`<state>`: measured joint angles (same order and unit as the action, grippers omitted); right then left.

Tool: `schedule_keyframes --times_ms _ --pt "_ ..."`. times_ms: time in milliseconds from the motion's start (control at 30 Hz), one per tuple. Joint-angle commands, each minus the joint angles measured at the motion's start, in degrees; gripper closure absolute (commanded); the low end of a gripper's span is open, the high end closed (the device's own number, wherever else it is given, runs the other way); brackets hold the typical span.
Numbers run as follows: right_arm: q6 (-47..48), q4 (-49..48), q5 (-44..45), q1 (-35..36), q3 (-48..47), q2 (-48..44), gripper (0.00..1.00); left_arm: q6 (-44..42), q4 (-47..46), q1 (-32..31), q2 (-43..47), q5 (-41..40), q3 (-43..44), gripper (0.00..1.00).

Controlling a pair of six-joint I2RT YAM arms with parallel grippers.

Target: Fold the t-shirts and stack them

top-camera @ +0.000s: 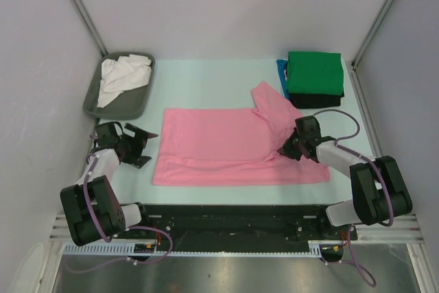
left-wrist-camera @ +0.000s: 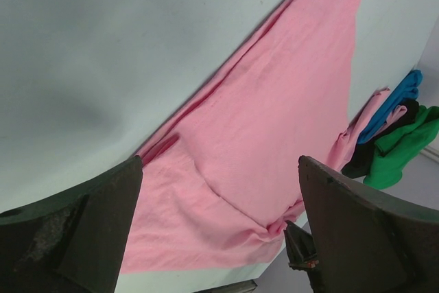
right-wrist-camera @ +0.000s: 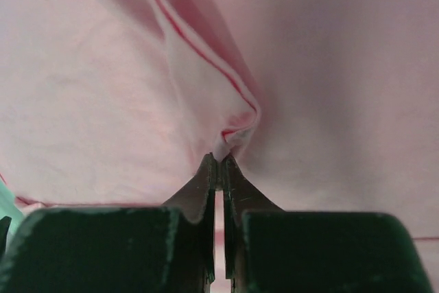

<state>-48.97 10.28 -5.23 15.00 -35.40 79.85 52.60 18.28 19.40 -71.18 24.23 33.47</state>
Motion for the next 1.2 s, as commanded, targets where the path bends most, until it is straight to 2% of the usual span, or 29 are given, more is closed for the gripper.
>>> schedule_keyframes --times_ms 0,233,267,367,400,433,467,600,767,900,1033,1100,1167 --pt "0.02 -6.06 0.58 2.13 -4.24 1.44 1.00 -1.62 -0.71 -0.33 -0.02 0.38 0.54 0.00" --pt "-0.16 -12.10 0.14 4.86 -8.45 6.71 1.00 -2.06 -0.53 -0.32 -0.72 0.29 0.72 0.00" --pt "-0.16 -12.48 0.14 5.21 -8.72 7.50 0.96 -2.32 -0.53 -0.33 -0.72 0.21 0.72 0.00" --pt "0.45 -15.72 -1.52 5.38 -9.51 10.49 0.52 -2.68 -0.35 -0.24 -1.24 0.12 0.72 0.00" --pt "0.89 -17.04 -1.88 5.47 -9.69 12.15 0.43 -2.68 -0.35 -0.24 -1.24 0.03 0.72 0.00" --pt "1.50 -19.05 -2.06 5.47 -10.39 12.78 0.30 -2.68 -0.70 -0.24 -1.24 0.20 0.45 0.00" --pt "2.12 -20.64 -3.28 5.39 -10.74 13.22 0.03 -2.68 -0.79 -0.24 -1.24 0.21 0.36 0.00" --pt "4.76 -23.03 -2.06 4.25 -13.90 11.13 0.00 -3.29 -0.79 -0.41 -0.37 0.12 0.80 0.00" --pt "10.54 -19.08 3.64 2.31 -22.31 6.63 0.00 -8.47 1.48 -4.00 -1.33 -0.76 8.43 0.00" --pt "13.19 -14.87 4.35 0.12 -28.65 7.16 0.00 -12.51 7.97 -7.52 -8.09 -1.99 18.54 0.00" --pt "18.28 -10.46 10.23 0.20 -34.55 9.52 0.00 -16.02 10.10 -9.64 -17.91 -2.69 28.54 0.00" --pt "21.62 -7.22 13.49 0.90 -37.27 11.19 0.00 -18.22 16.21 -10.61 -22.84 -6.72 33.82 0.00" --pt "22.60 -6.07 12.19 0.91 -38.78 12.51 0.00 -21.21 18.97 -11.39 -29.41 -9.45 41.21 0.00"
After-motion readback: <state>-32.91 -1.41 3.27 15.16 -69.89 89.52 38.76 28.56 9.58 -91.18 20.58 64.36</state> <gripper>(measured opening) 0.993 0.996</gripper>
